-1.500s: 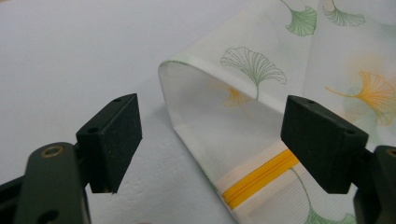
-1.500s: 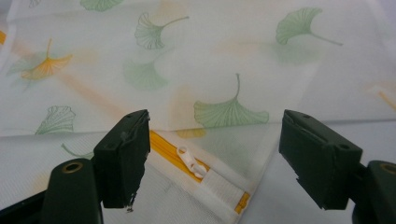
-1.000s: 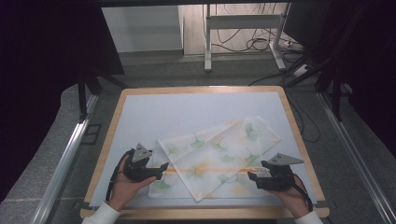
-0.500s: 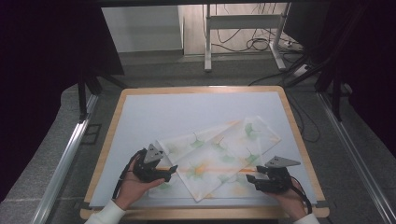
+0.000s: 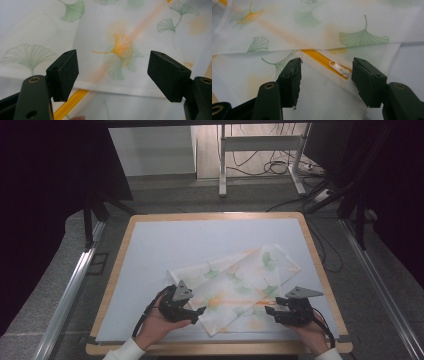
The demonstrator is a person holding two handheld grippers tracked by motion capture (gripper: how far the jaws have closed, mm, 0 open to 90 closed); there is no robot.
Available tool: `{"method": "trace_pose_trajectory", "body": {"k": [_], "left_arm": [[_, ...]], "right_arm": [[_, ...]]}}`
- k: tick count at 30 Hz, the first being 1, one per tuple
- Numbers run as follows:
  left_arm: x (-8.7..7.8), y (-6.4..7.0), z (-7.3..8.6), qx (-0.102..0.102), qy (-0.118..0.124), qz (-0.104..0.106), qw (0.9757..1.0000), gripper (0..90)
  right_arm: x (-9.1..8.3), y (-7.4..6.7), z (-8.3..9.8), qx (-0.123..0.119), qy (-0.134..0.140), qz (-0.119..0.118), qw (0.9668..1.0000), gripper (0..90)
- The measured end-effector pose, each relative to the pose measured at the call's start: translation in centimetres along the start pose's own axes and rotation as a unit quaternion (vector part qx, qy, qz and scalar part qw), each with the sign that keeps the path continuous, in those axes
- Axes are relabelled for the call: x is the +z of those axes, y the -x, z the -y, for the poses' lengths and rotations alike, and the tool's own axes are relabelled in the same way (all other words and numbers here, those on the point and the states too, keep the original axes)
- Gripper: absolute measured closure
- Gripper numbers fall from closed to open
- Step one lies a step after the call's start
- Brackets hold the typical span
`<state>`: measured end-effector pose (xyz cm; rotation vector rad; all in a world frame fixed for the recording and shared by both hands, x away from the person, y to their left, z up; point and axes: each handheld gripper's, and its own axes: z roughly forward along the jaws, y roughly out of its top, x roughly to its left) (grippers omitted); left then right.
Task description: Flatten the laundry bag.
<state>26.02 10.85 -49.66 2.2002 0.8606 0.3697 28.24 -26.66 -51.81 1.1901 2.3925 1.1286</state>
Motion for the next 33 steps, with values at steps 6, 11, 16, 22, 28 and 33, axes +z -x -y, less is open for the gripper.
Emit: {"method": "trace_pose_trajectory", "body": {"k": [6, 11, 16, 22, 28, 33], "left_arm": [[1.3, 1.4, -0.8, 0.016, -0.006, 0.018, 0.9997, 24.5], [2.7, 3.1, -1.6, 0.035, -0.017, 0.041, 0.9984, 24.5], [4.4, 4.8, -2.7, 0.055, -0.027, 0.052, 0.9968, 23.8], [6.7, 6.2, -3.7, 0.074, -0.054, 0.057, 0.9941, 24.4], [7.9, 6.5, -3.9, 0.074, -0.072, 0.060, 0.9929, 24.5], [8.2, 6.2, -4.0, 0.067, -0.074, 0.065, 0.9929, 31.2]], "right_arm": [[0.0, 0.1, 0.0, 0.013, 0.004, -0.003, 0.9999, 40.4], [0.2, 0.0, 0.0, 0.020, 0.004, -0.004, 0.9998, 39.5], [0.2, 0.0, 0.0, 0.019, 0.003, -0.003, 0.9998, 39.0], [0.1, 0.0, 0.1, 0.016, 0.003, -0.003, 0.9999, 37.8], [0.1, 0.1, 0.1, 0.010, 0.003, -0.002, 0.9999, 37.2], [0.1, 0.2, 0.0, 0.009, 0.003, 0.000, 1.0000, 36.8]]}}
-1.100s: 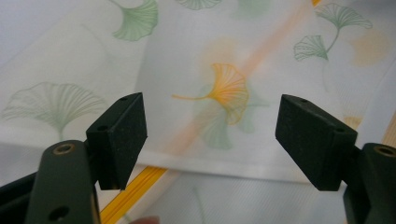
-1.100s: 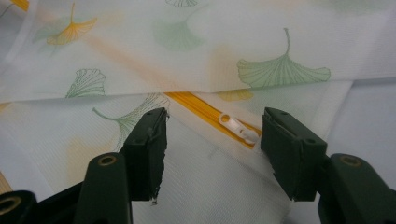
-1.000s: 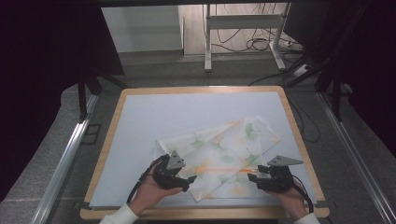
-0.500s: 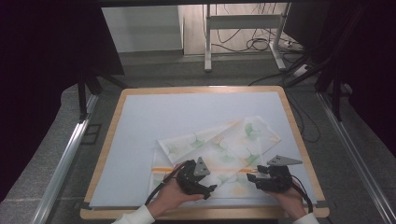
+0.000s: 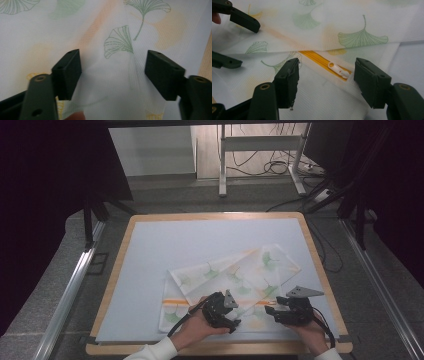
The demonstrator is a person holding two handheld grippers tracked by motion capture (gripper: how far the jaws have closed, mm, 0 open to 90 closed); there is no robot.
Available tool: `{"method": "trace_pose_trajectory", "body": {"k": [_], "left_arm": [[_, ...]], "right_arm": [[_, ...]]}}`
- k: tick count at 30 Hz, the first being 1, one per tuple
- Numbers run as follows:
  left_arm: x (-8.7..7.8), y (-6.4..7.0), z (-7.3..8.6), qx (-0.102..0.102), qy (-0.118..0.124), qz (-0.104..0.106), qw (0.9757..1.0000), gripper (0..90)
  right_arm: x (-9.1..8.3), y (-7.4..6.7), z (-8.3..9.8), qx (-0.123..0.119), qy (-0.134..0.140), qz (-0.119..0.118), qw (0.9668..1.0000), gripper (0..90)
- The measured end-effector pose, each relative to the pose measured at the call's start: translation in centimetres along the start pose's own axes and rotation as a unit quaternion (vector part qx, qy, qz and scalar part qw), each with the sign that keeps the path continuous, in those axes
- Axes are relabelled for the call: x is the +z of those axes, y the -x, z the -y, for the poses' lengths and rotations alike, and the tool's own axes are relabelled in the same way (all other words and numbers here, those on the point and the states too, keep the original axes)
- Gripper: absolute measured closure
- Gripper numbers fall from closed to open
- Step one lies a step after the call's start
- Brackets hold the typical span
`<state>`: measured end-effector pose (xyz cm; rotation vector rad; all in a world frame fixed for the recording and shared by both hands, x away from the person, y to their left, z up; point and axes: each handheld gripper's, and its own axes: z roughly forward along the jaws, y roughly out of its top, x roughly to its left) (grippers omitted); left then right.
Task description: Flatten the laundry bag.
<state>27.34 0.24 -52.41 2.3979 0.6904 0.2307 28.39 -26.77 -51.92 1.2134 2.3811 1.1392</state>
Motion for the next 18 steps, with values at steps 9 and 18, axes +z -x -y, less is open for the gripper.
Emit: {"method": "trace_pose_trajectory", "body": {"k": [9, 18], "left_arm": [[-0.3, -1.1, 0.2, -0.024, 0.010, 0.008, 0.9996, 58.1], [-0.3, -1.9, 0.4, -0.045, 0.020, 0.021, 0.9986, 82.6]], "right_arm": [[0.0, -0.1, 0.0, -0.002, -0.001, 0.002, 1.0000, 36.4], [0.4, -0.9, -0.1, -0.011, -0.010, -0.008, 0.9998, 36.4]]}}
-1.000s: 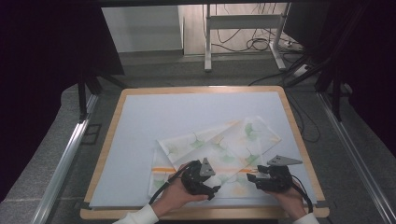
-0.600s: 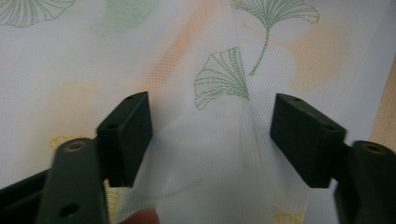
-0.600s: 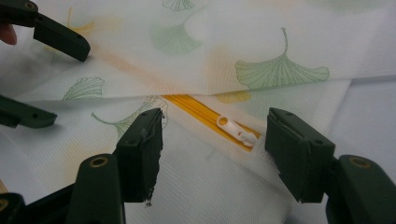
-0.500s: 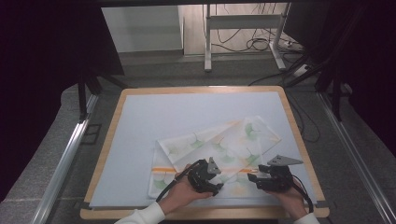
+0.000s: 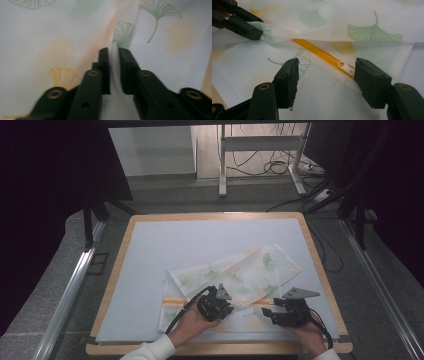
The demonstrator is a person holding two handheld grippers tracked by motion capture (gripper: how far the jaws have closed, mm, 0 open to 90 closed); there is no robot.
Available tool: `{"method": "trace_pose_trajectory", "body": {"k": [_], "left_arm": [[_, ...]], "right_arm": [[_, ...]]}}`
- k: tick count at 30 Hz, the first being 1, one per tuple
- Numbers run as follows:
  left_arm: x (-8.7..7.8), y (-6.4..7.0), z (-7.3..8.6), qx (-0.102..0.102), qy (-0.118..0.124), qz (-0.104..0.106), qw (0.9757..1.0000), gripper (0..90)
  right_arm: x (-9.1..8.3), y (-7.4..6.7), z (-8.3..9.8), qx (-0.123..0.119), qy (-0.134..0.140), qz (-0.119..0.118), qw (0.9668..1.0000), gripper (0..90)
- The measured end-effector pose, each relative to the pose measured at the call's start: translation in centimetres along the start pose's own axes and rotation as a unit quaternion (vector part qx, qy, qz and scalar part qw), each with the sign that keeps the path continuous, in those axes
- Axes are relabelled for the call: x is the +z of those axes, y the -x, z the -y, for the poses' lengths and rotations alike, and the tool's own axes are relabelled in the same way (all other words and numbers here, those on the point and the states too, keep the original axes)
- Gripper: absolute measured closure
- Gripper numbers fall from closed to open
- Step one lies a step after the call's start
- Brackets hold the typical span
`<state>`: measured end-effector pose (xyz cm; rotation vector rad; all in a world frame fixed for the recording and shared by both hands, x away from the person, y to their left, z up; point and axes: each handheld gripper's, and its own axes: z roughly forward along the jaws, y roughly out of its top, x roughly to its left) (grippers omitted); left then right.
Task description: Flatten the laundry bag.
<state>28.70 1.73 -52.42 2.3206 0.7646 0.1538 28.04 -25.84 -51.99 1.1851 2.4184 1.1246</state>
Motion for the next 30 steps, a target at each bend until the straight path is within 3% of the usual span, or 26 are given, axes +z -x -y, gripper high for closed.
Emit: {"method": "trace_pose_trajectory", "body": {"k": [15, 30], "left_arm": [[-0.9, -0.2, 0.0, -0.013, 0.029, 0.026, 0.9992, 88.8], [-2.0, -0.9, 0.0, -0.020, 0.046, 0.027, 0.9984, 89.3]], "right_arm": [[0.6, -0.9, 0.0, -0.011, -0.007, -0.010, 0.9999, 36.6], [0.5, -1.4, 0.0, -0.027, 0.000, -0.017, 0.9995, 42.0]]}}
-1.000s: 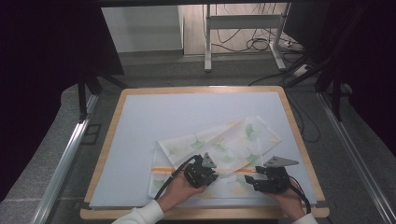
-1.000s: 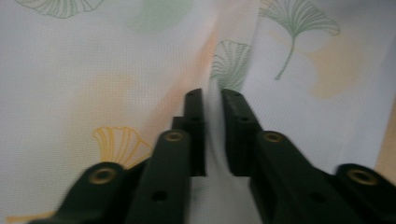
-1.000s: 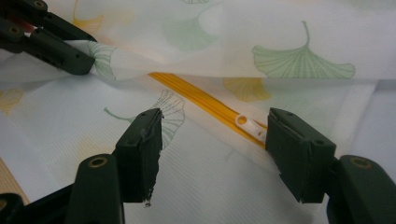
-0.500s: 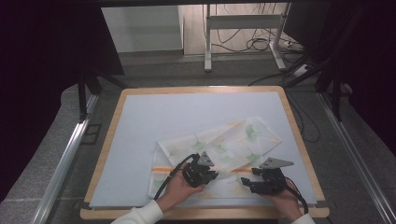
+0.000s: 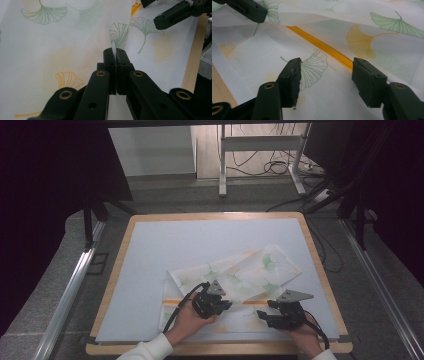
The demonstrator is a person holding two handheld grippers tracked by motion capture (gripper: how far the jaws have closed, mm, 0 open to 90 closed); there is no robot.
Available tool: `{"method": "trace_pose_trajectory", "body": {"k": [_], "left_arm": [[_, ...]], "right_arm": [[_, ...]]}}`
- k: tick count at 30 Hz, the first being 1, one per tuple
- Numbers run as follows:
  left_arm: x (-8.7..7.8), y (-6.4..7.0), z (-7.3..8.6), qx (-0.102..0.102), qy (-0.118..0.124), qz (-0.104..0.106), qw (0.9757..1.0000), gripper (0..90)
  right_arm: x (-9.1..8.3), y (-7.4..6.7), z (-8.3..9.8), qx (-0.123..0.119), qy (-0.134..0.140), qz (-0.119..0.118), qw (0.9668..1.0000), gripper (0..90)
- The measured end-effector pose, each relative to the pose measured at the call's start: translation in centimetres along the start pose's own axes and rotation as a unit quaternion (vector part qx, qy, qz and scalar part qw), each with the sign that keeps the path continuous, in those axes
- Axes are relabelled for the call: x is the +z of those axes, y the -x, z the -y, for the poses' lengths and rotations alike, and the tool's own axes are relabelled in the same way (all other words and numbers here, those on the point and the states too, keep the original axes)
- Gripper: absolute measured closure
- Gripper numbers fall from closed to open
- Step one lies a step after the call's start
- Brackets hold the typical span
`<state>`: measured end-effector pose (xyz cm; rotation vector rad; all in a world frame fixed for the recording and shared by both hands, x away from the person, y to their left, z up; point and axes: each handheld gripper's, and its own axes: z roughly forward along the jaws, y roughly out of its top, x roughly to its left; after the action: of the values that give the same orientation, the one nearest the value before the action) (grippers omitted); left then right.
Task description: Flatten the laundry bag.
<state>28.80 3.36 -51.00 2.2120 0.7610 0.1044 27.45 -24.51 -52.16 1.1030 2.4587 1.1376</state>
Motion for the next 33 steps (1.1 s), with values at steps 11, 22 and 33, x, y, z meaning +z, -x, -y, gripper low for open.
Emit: {"method": "trace_pose_trajectory", "body": {"k": [11, 22, 33], "left_arm": [[-1.1, -1.0, -0.2, -0.014, 0.018, -0.006, 0.9997, 89.4], [-2.1, -1.9, -0.4, -0.022, 0.027, -0.013, 0.9993, 89.4], [-3.2, -2.9, -0.7, -0.034, 0.040, -0.019, 0.9984, 89.5]], "right_arm": [[-0.3, 0.0, 0.0, -0.014, 0.005, -0.007, 0.9999, 71.4], [-0.3, 0.2, 0.1, -0.022, -0.004, -0.024, 0.9995, 87.3], [0.1, 0.3, 0.4, -0.021, -0.016, -0.023, 0.9994, 88.9]]}}
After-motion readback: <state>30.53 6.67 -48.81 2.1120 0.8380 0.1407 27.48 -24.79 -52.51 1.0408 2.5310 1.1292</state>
